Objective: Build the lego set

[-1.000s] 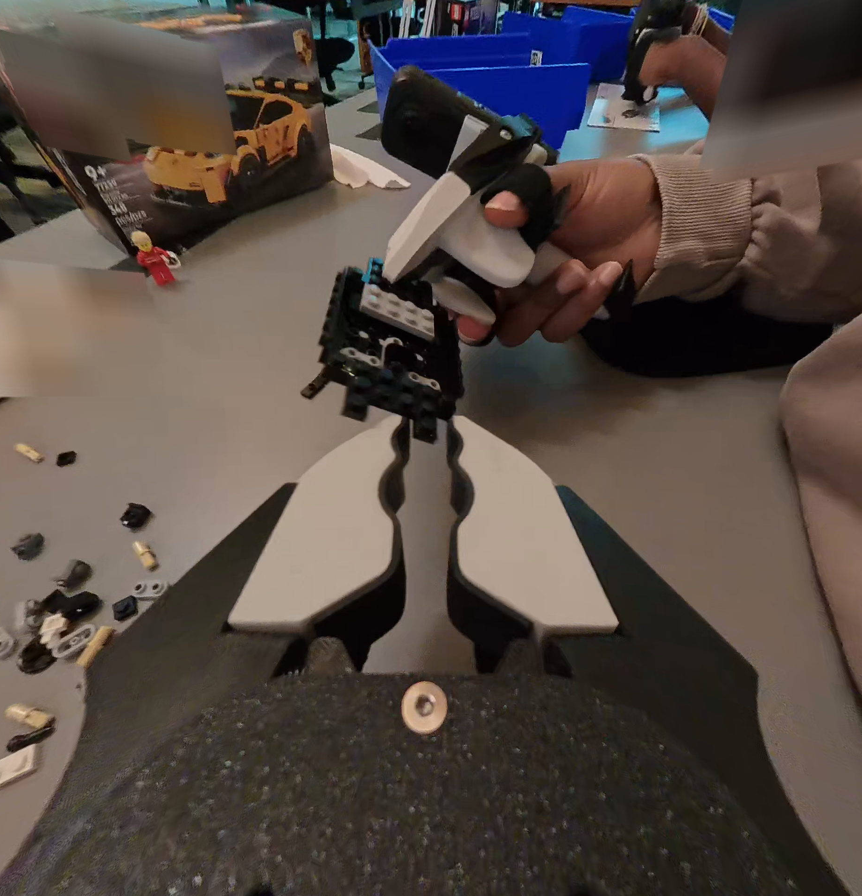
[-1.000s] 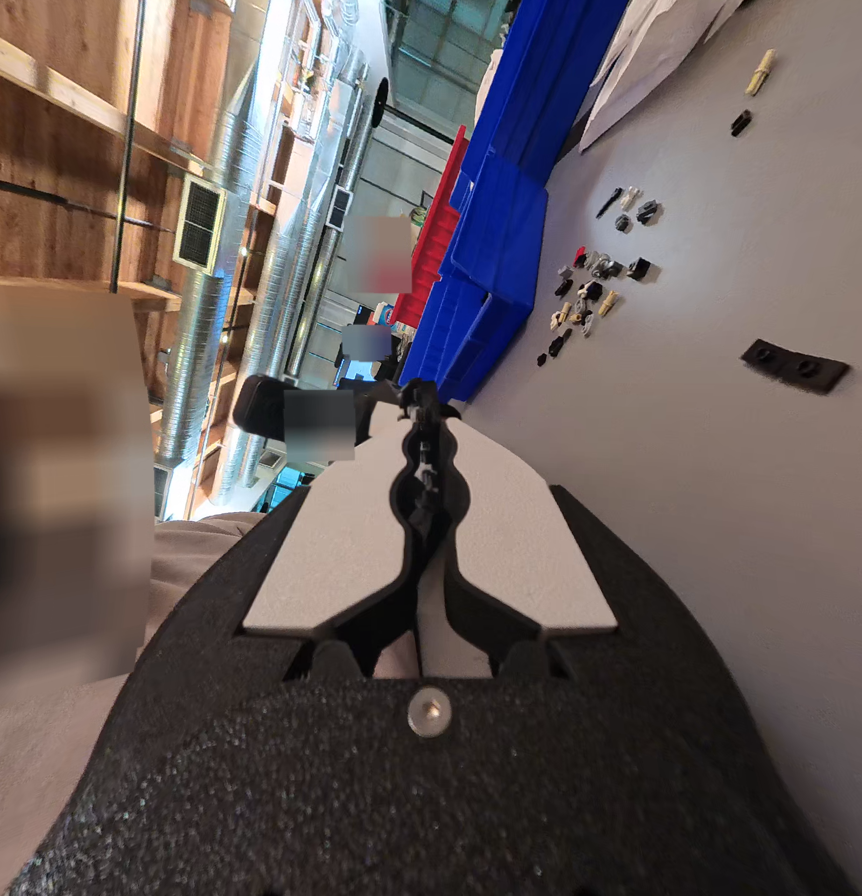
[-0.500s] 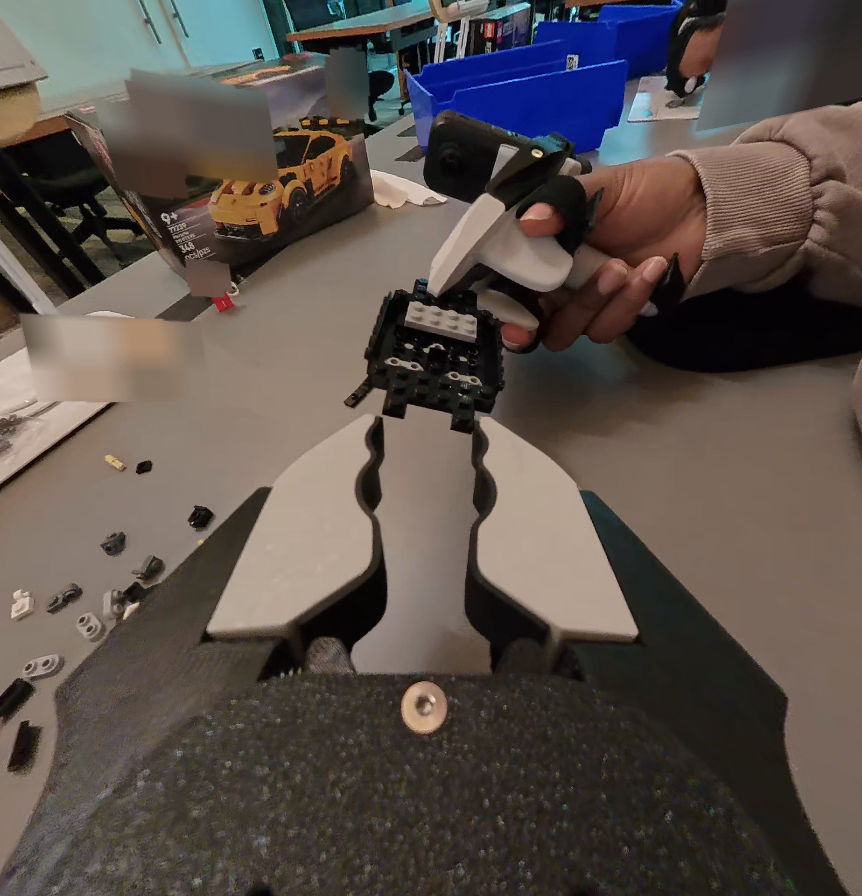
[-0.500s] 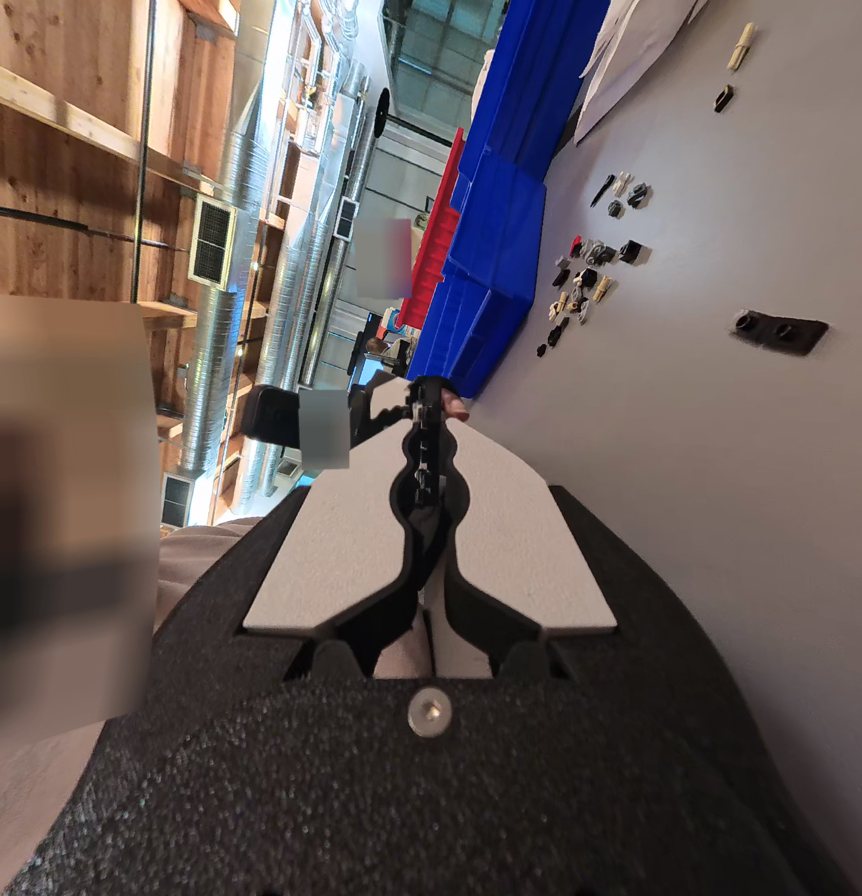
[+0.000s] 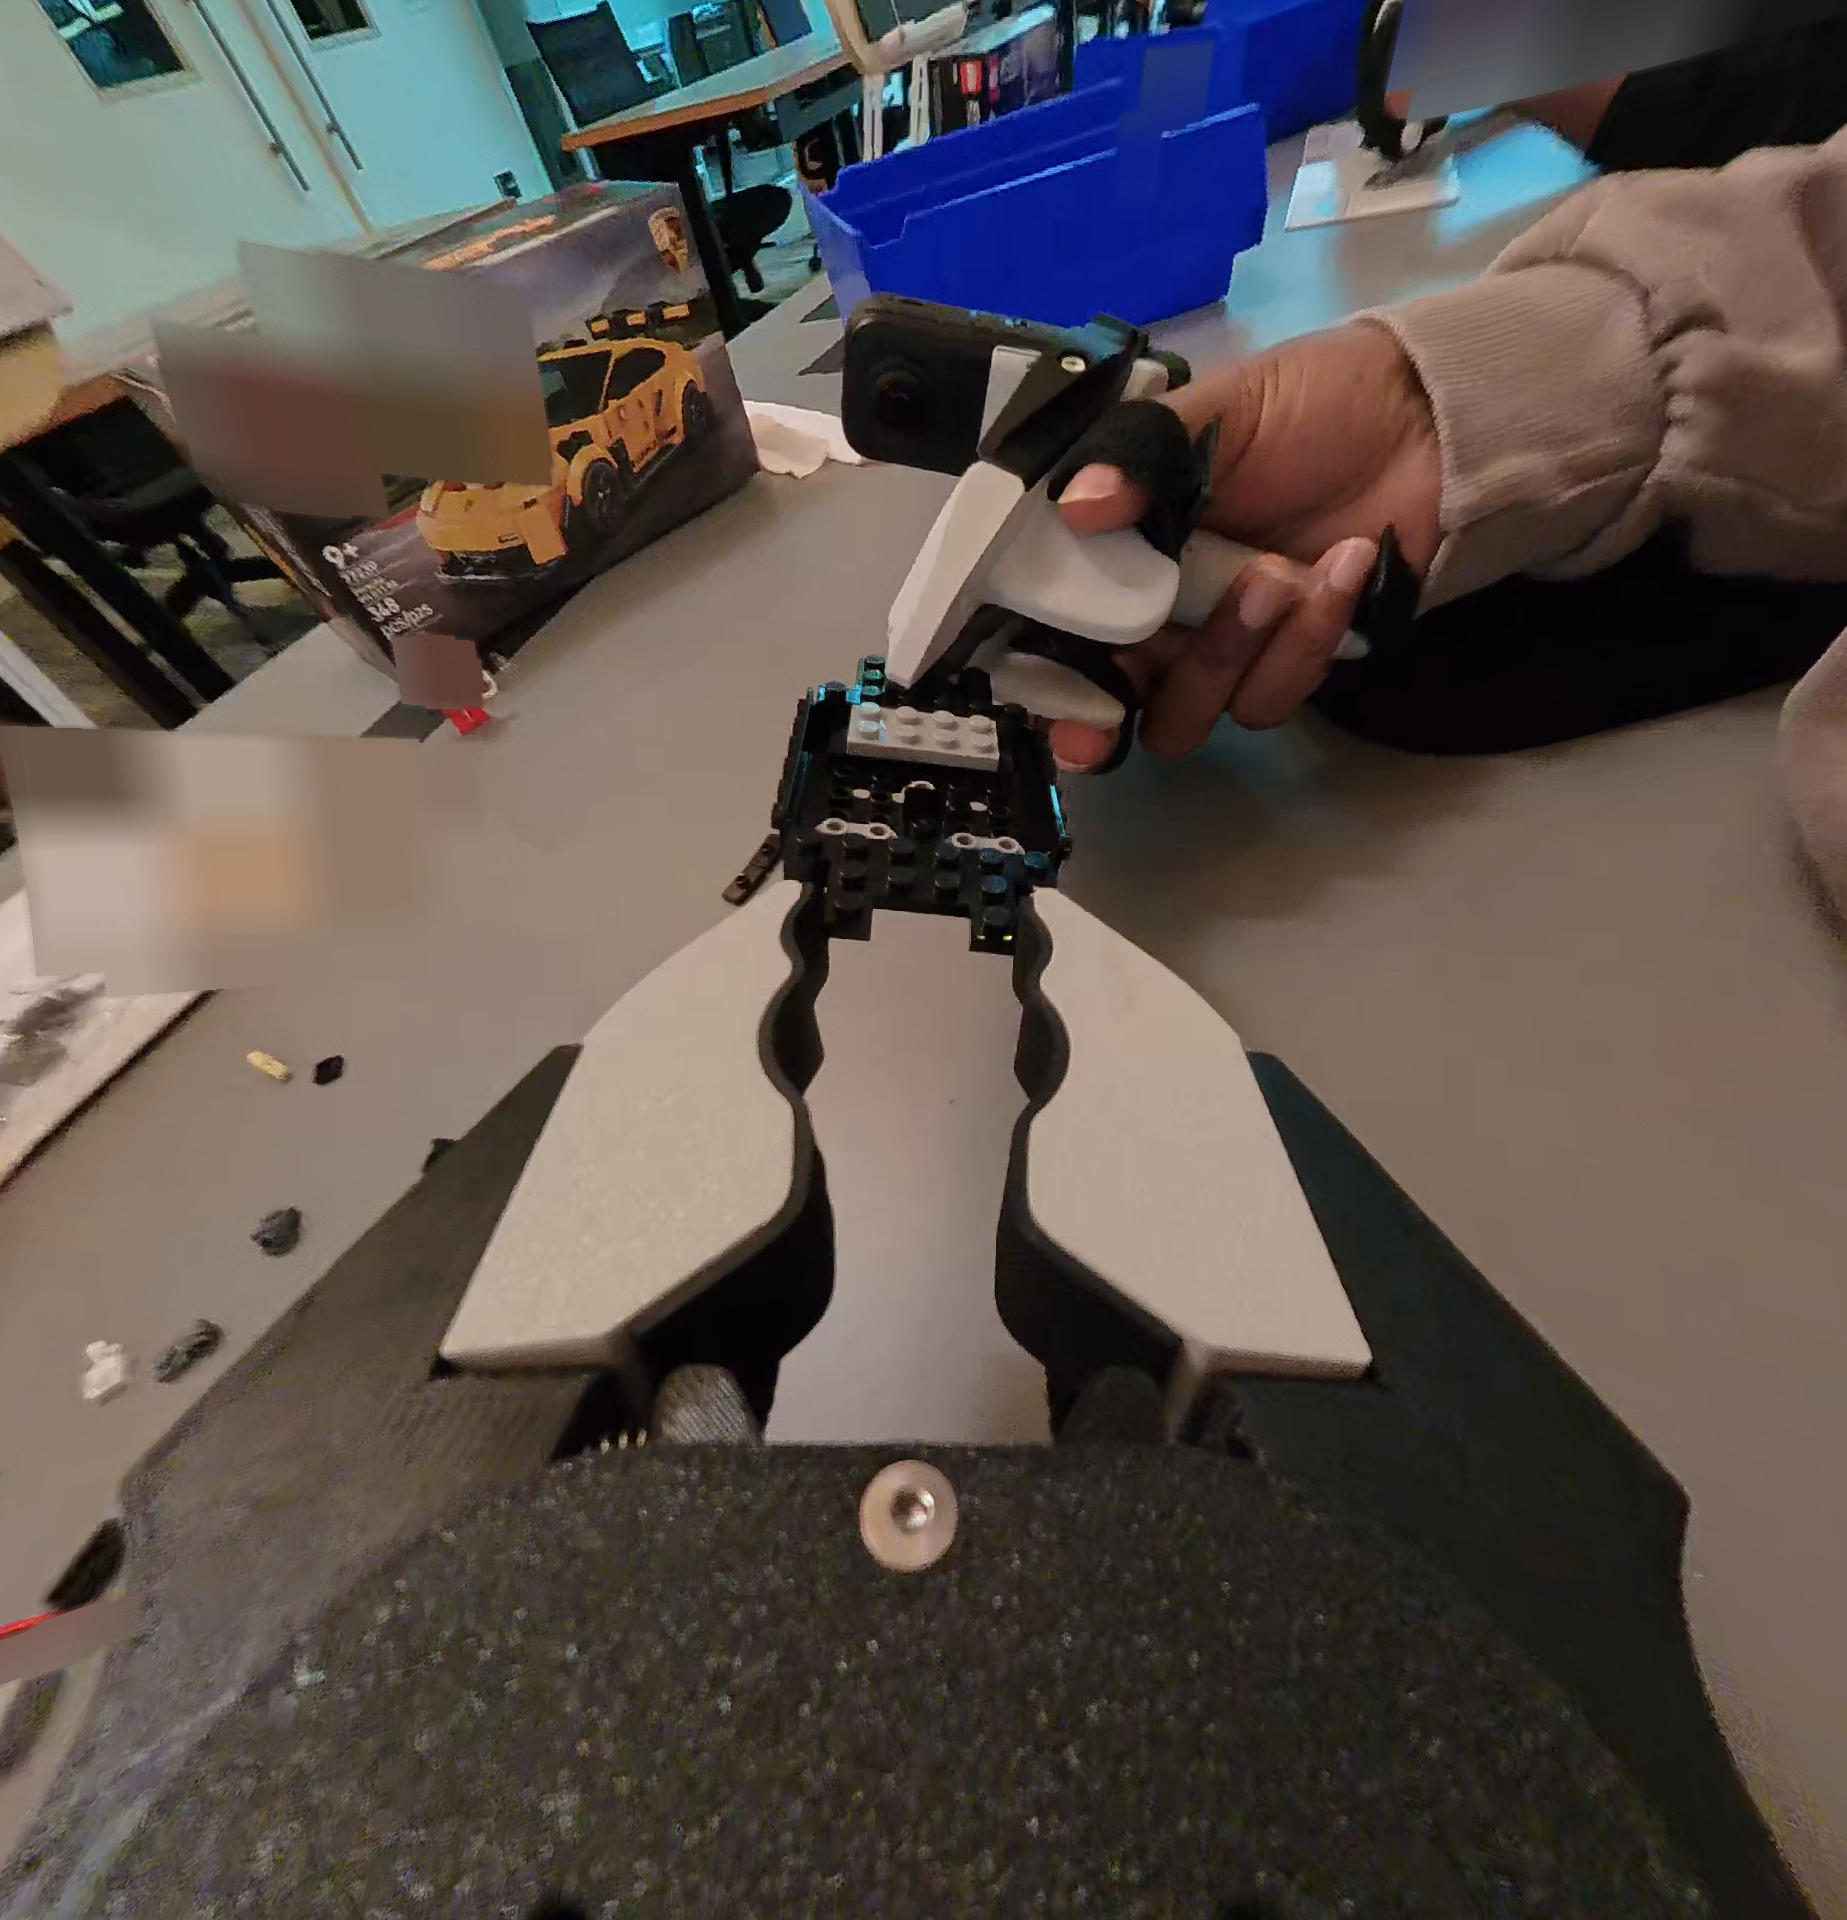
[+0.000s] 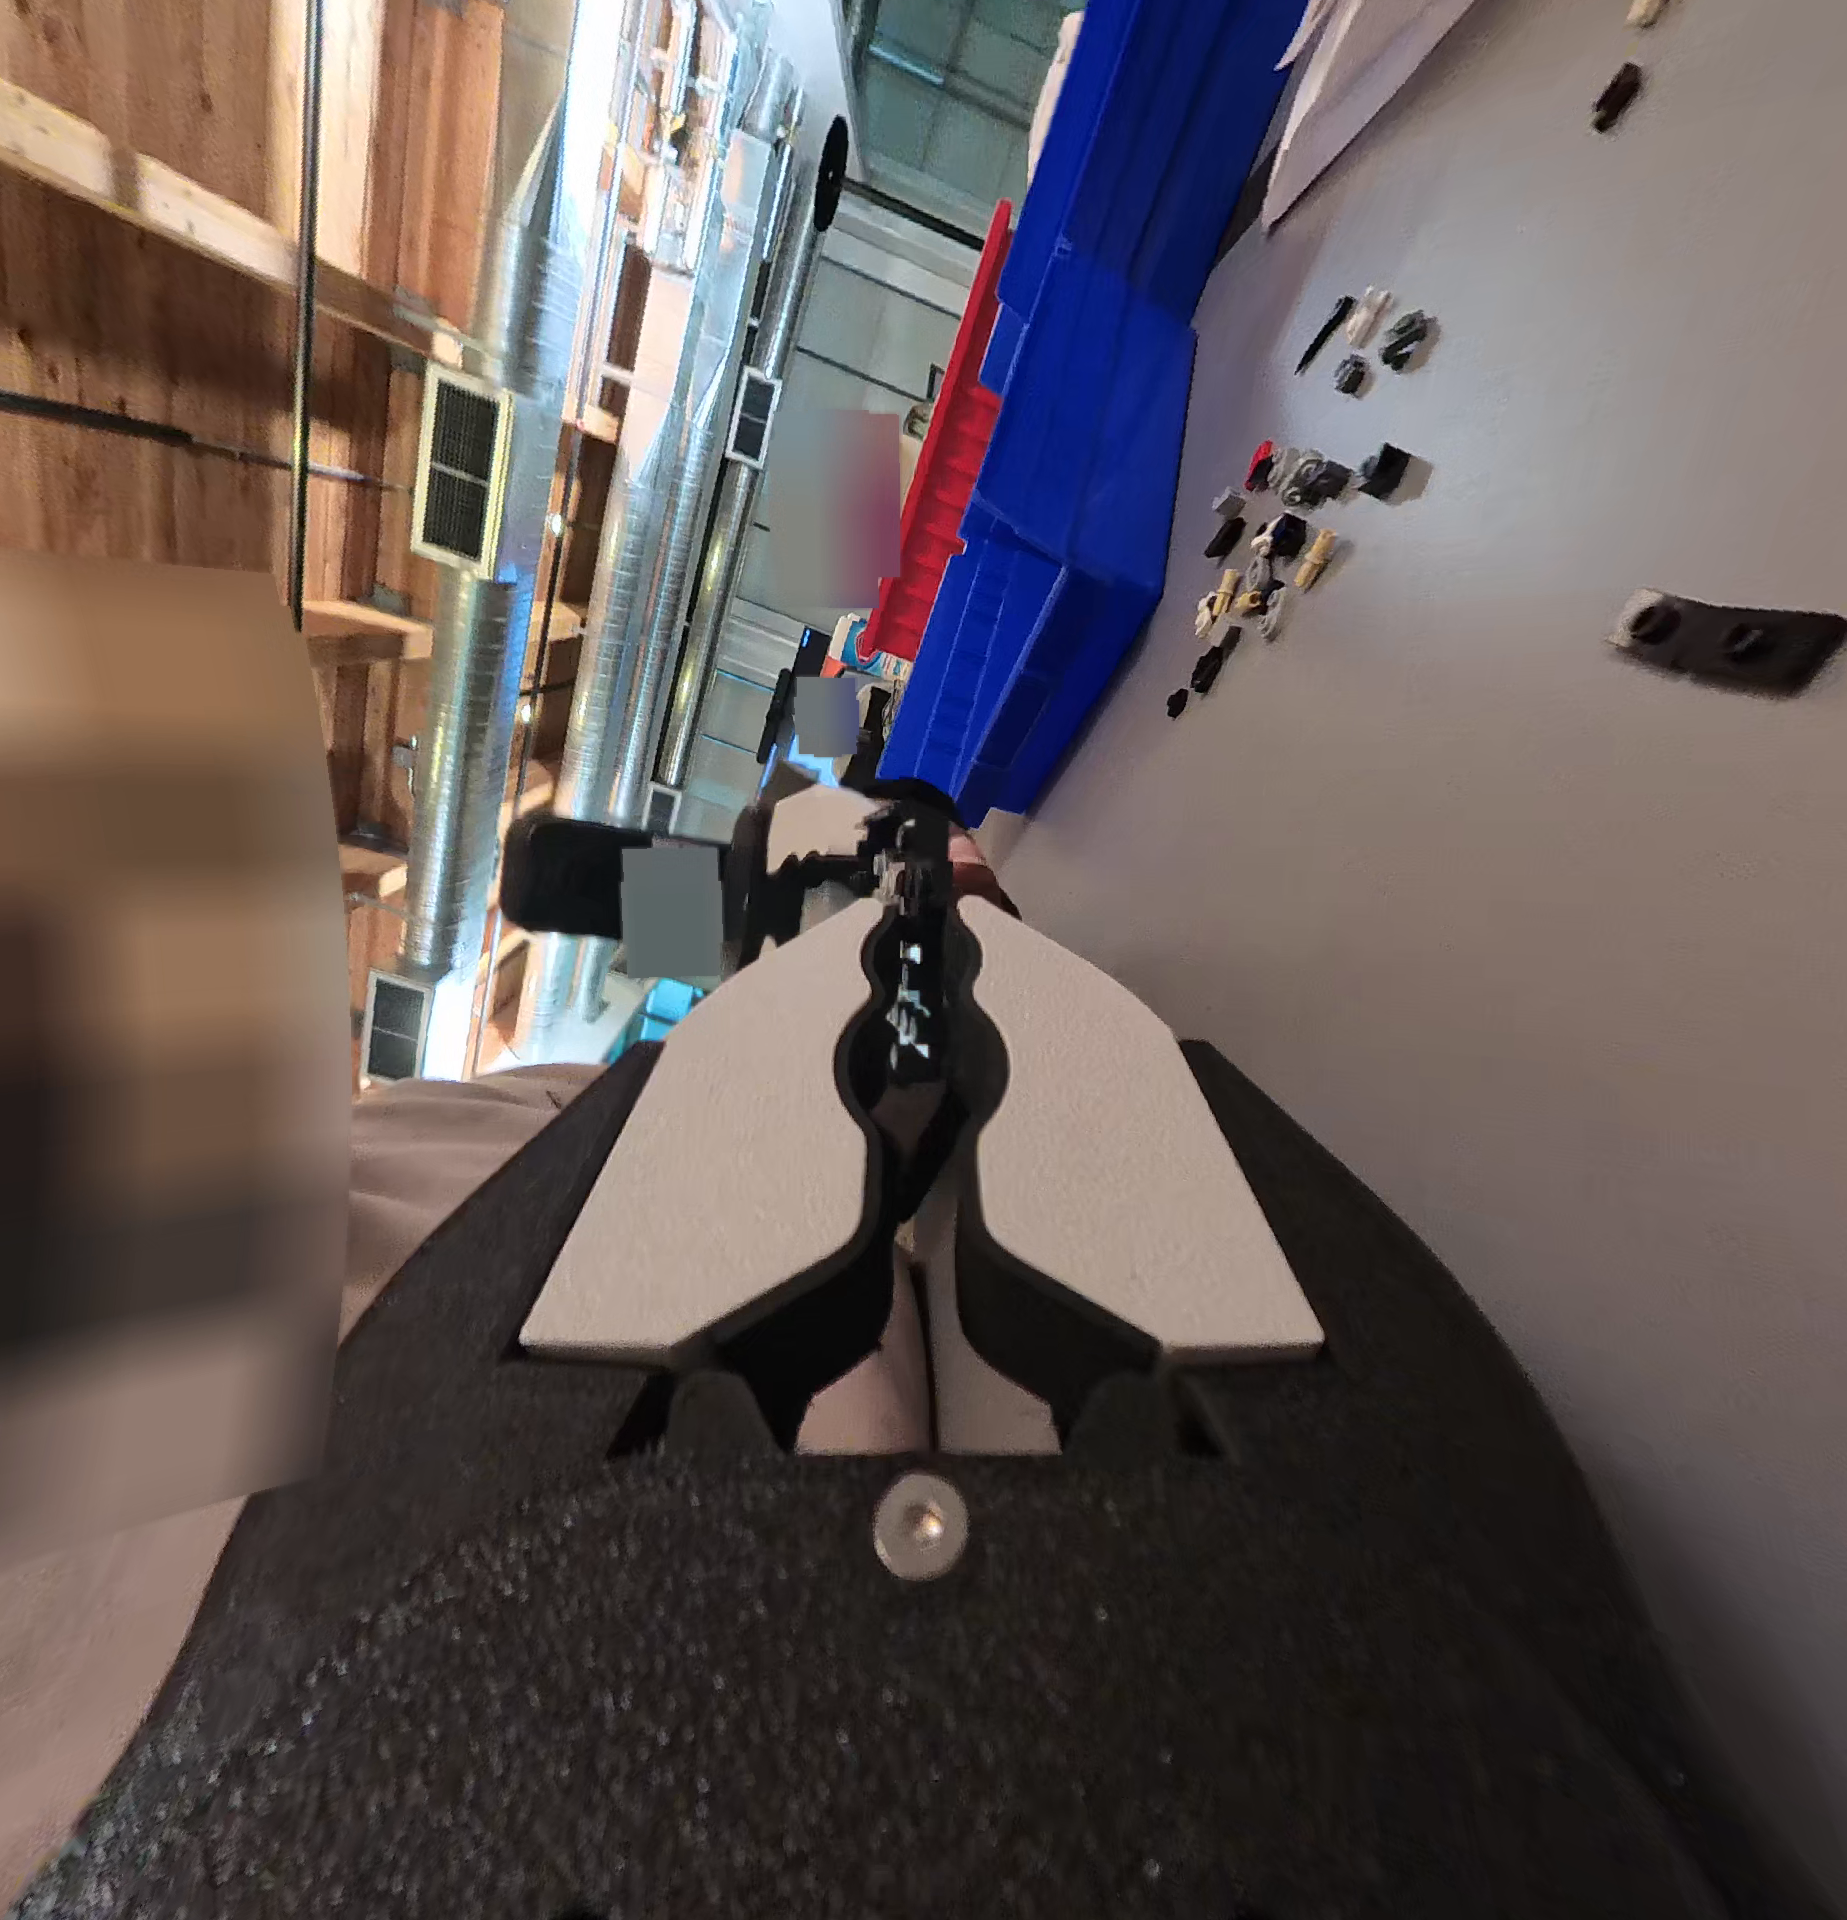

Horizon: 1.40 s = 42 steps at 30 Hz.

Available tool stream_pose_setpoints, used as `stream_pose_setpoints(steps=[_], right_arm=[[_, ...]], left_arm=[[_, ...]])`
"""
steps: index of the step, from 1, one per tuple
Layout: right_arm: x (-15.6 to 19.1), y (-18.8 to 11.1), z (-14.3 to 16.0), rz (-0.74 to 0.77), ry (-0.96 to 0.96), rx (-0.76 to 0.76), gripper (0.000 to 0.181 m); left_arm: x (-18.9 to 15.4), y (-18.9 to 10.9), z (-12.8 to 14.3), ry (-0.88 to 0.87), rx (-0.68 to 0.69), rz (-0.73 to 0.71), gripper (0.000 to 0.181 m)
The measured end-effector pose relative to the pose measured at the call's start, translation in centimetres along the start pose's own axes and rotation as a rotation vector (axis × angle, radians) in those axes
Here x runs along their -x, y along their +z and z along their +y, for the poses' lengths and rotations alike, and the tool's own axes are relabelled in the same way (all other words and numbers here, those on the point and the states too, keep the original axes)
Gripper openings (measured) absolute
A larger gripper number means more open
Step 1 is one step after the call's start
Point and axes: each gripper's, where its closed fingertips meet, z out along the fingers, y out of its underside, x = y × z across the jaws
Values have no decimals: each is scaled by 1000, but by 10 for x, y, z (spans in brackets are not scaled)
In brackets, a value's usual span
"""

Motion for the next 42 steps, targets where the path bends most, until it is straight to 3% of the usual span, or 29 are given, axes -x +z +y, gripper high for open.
stream_pose_setpoints(steps=[3,5,9,12,16,23,25,28,30,33,36,42], right_arm=[[7,-8,-6,4,-136,48,17],[0,-20,-19,124,-361,113,17],[-51,-34,-47,562,-954,457,17],[-80,-27,-51,616,-1128,709,21],[-103,-20,-51,614,-1142,876,20],[-110,-16,-49,625,-1122,922,7],[-91,-12,-54,590,-1124,838,7],[-22,4,-58,428,-1231,714,7],[19,16,-40,313,-1334,773,7],[37,32,-8,246,-1425,933,7],[30,45,0,338,-1399,966,7],[26,75,-11,554,-1143,670,7]], left_arm=[[6,-4,0,-98,-23,27,35],[12,-8,1,-158,-28,38,35],[19,-9,8,-242,-30,57,35],[19,-7,10,-275,-44,68,35],[22,-8,9,-280,-62,57,35],[29,-12,6,-314,-102,50,35],[30,-13,5,-303,-108,38,35],[28,-12,3,-295,-109,41,35],[27,-12,2,-286,-115,41,35],[26,-11,-2,-262,-121,25,35],[32,-15,-6,-232,-128,-57,35],[55,-25,-11,-187,-134,-288,35]])
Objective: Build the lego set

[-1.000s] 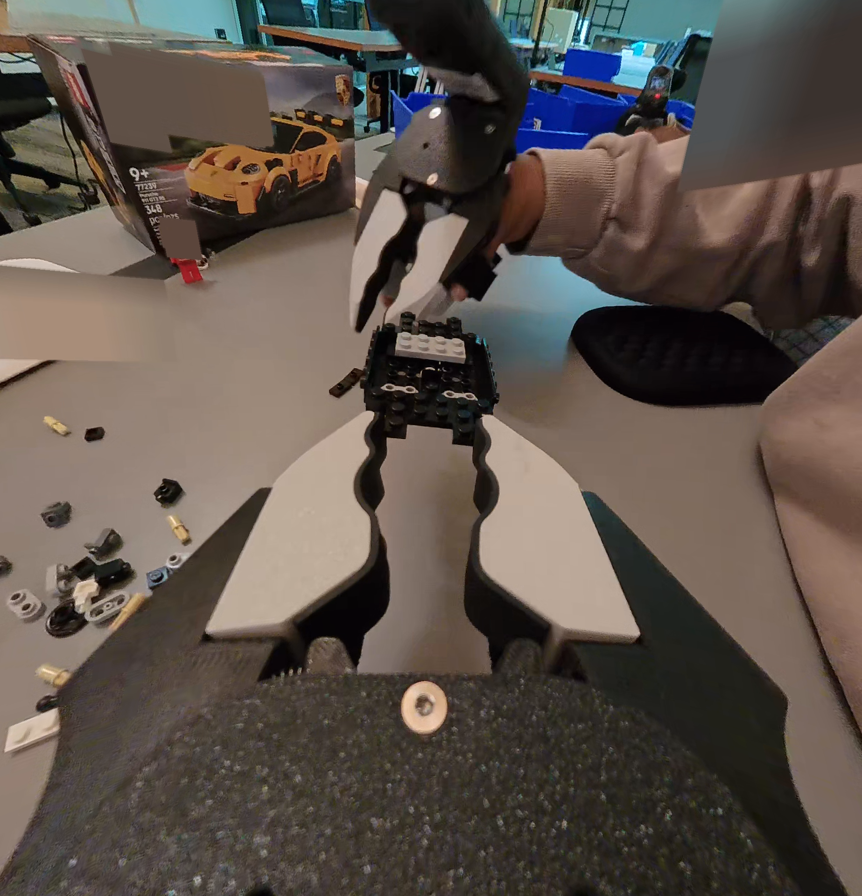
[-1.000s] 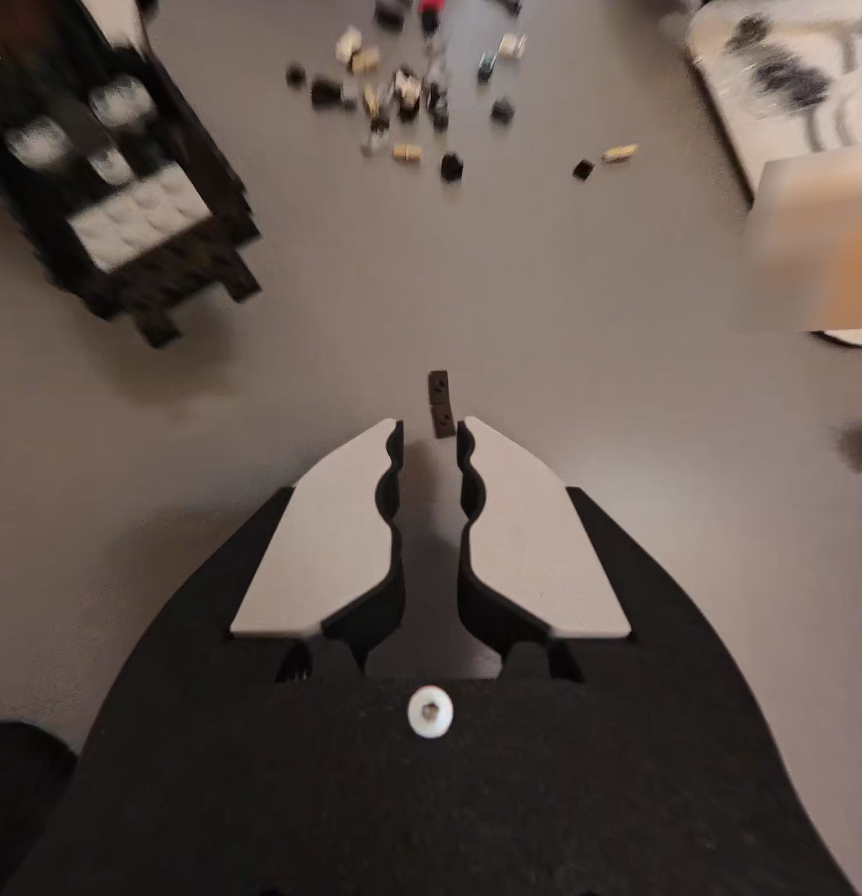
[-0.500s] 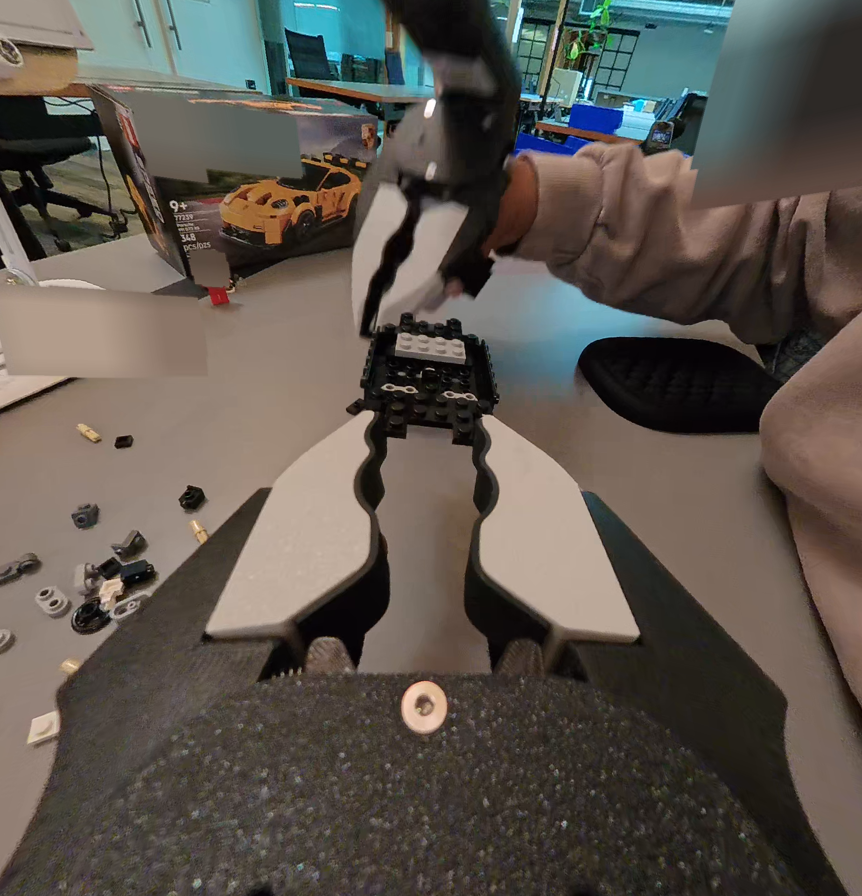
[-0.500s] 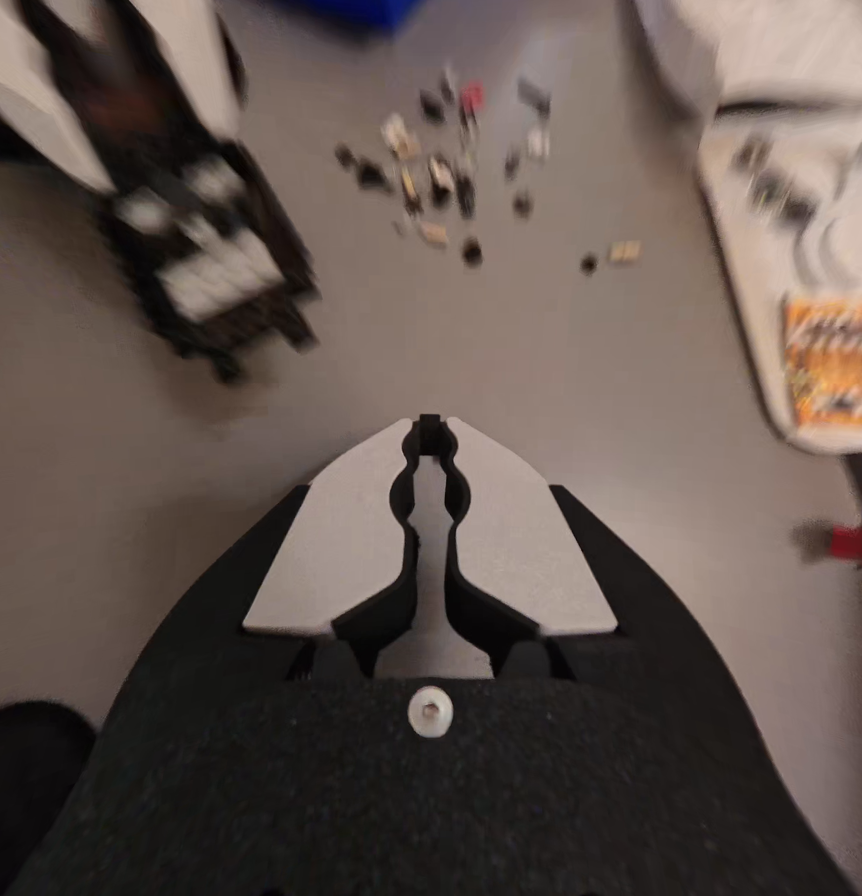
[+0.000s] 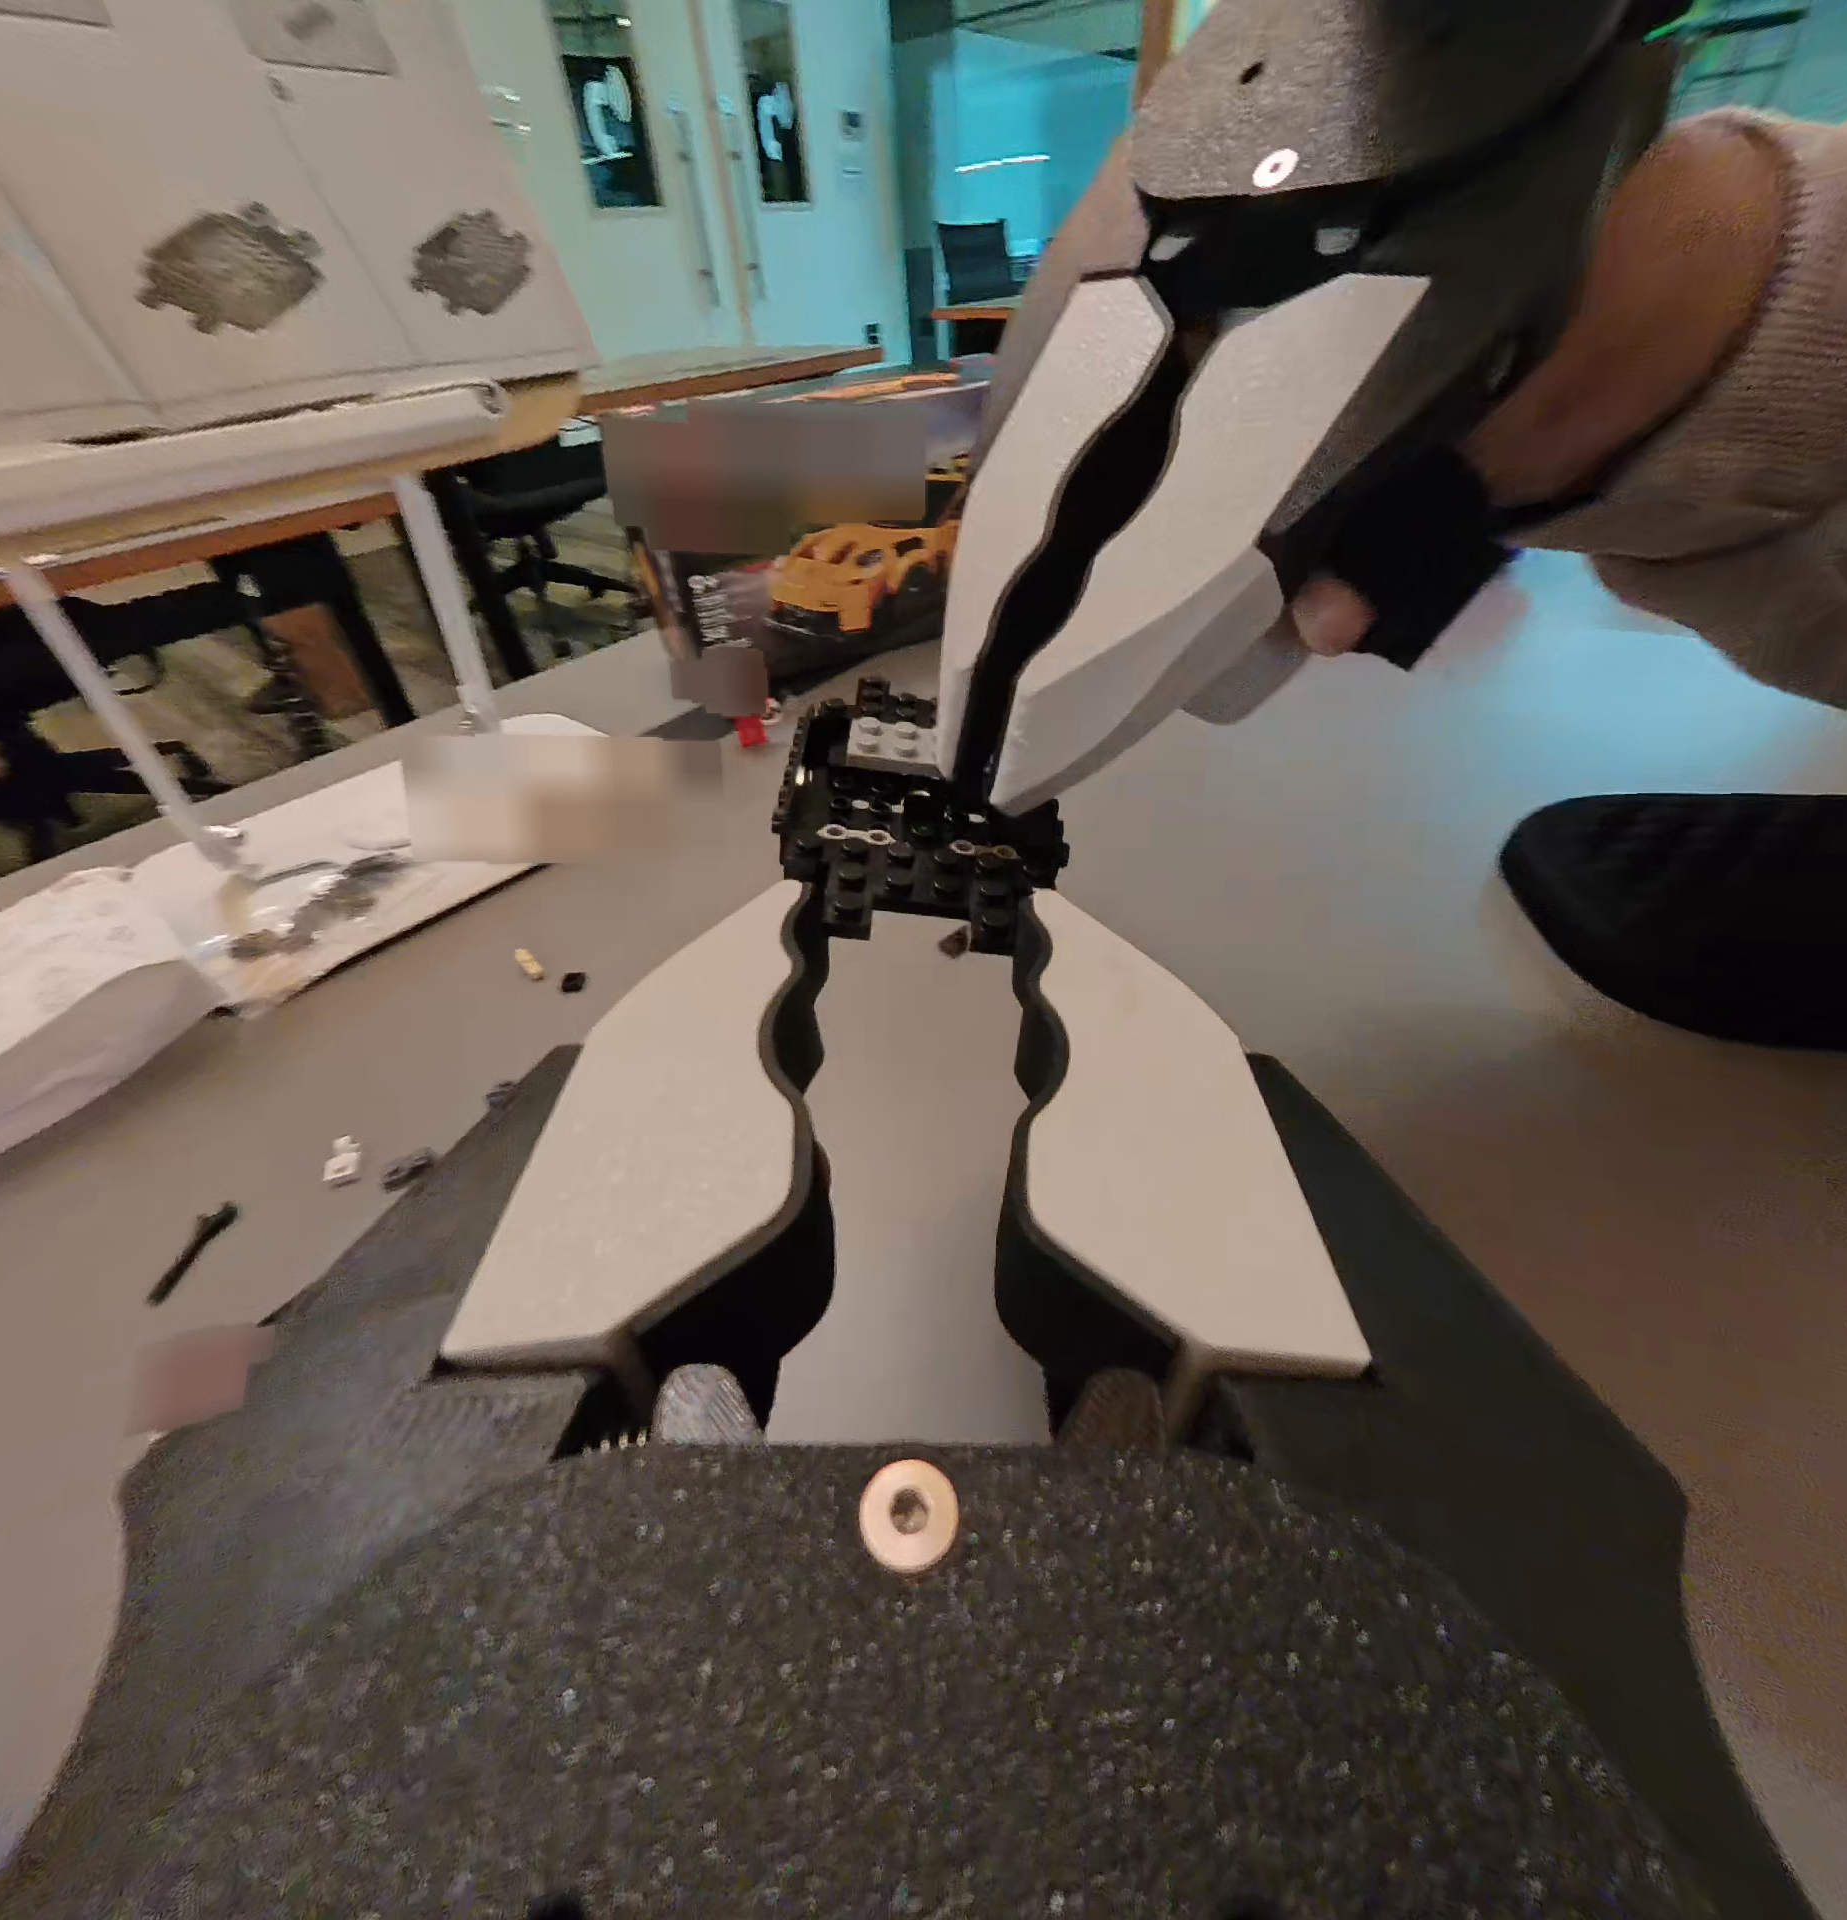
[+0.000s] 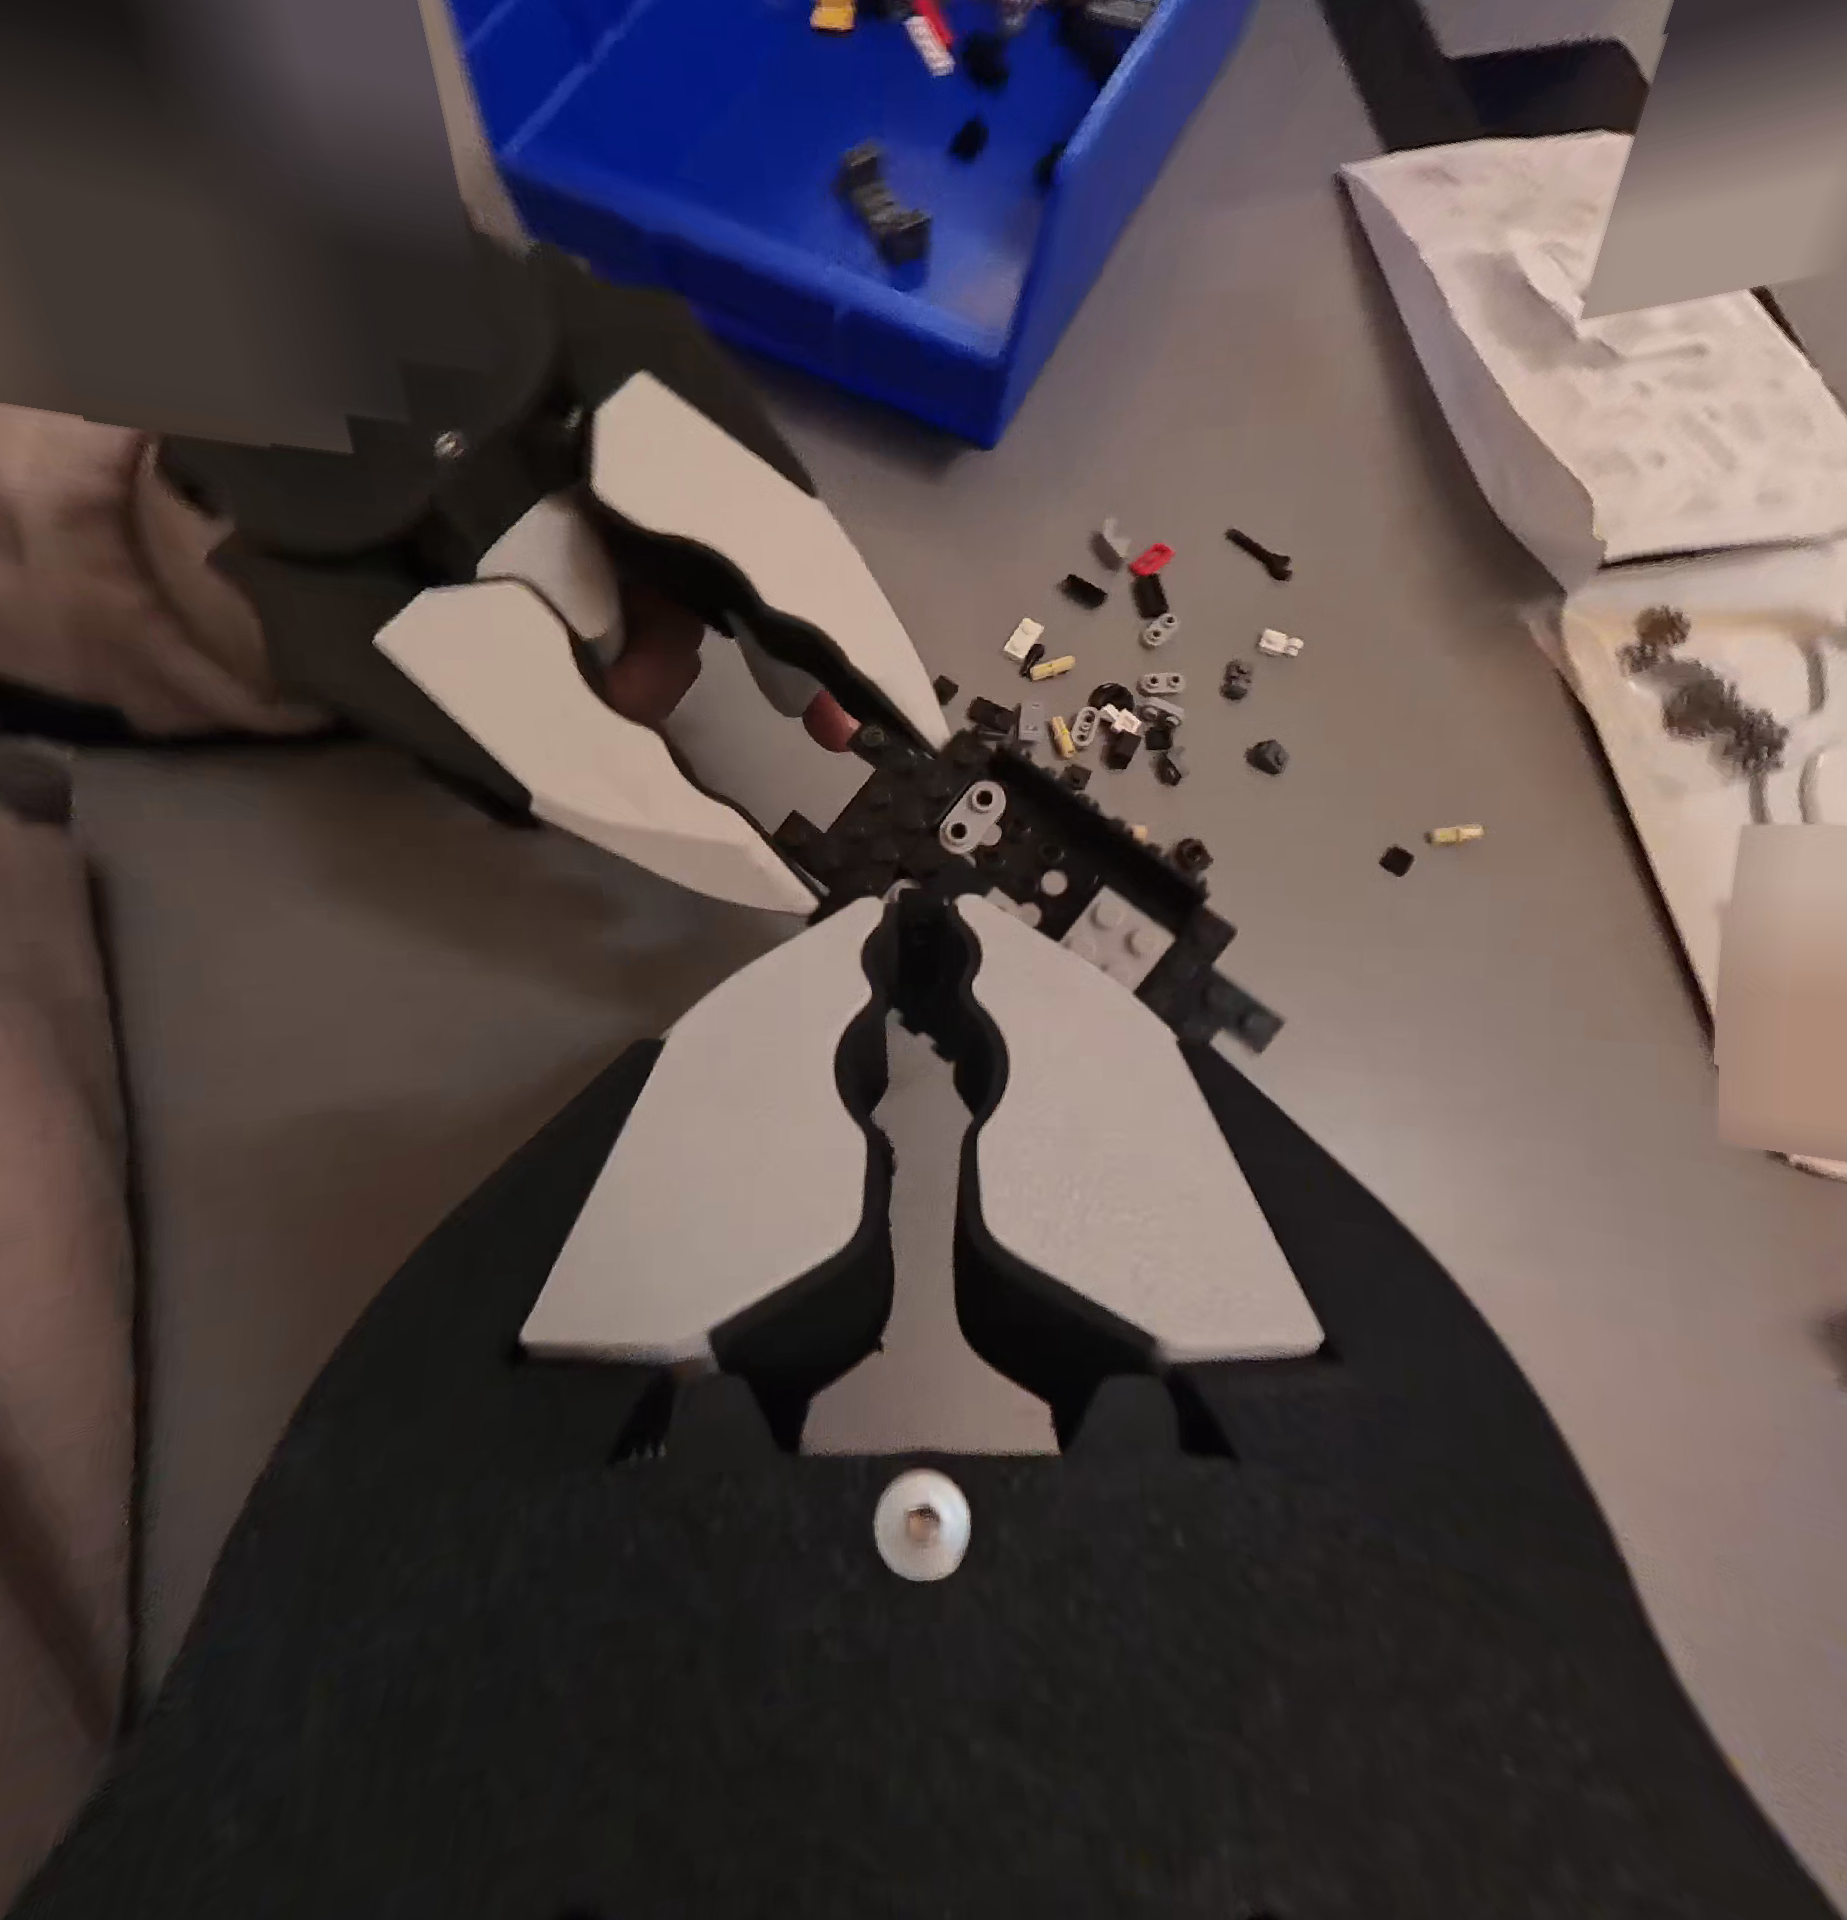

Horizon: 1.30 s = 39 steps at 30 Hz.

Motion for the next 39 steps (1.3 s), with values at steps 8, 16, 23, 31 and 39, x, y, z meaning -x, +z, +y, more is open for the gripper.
stream_pose_setpoints(steps=[8,16,23,31,39], right_arm=[[-6,13,-10,111,153,-31,7],[-7,18,-25,130,195,-73,10],[-2,14,-37,54,223,-135,26],[-1,-8,-40,13,93,-169,24],[-10,-5,-32,-3,-15,20,2]], left_arm=[[17,-4,-2,42,-9,-151,35],[27,-9,-7,9,-39,-199,35],[30,-14,-15,-46,-87,-193,35],[29,-17,-22,-65,-128,-177,35],[23,-16,-24,-22,-135,-169,35]])
